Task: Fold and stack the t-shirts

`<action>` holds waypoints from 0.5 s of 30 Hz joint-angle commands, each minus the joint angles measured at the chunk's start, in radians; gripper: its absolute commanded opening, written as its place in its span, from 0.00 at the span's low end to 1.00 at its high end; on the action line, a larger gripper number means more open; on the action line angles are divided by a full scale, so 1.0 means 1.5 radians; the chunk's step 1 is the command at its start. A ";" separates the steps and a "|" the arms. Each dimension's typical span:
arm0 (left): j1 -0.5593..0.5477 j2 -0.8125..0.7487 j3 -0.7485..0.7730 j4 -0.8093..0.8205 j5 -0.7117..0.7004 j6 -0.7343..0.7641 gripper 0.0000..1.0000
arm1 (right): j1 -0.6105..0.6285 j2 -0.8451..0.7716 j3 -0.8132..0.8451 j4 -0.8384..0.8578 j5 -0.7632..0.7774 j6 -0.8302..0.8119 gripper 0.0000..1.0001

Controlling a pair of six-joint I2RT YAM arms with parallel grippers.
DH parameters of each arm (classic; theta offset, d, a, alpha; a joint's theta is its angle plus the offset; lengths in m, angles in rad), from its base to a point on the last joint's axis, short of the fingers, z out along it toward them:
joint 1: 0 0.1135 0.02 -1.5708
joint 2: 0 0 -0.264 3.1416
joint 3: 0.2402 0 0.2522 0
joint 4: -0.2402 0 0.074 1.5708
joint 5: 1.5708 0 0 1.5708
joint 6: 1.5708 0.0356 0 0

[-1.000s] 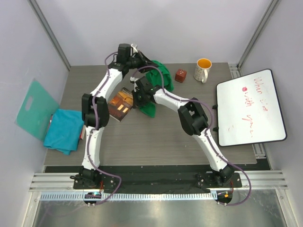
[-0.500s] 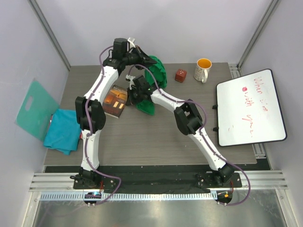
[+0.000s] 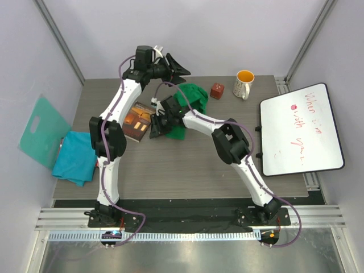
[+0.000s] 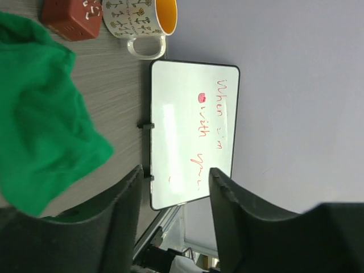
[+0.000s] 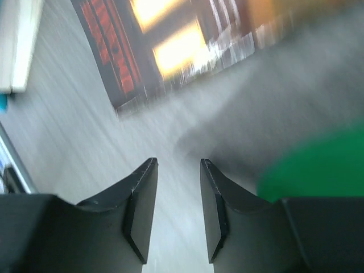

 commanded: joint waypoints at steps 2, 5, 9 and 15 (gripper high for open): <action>0.015 -0.050 0.006 0.000 0.036 -0.001 0.59 | -0.044 -0.176 -0.132 -0.065 -0.022 -0.013 0.42; 0.016 -0.065 -0.011 -0.006 0.031 0.024 0.64 | -0.065 -0.294 -0.233 -0.077 -0.029 -0.020 0.41; 0.029 -0.084 -0.014 -0.089 -0.050 0.091 0.62 | -0.108 -0.408 -0.321 -0.081 -0.021 0.002 0.39; 0.053 -0.095 -0.074 -0.195 -0.146 0.150 0.52 | -0.161 -0.472 -0.309 -0.129 0.033 -0.020 0.38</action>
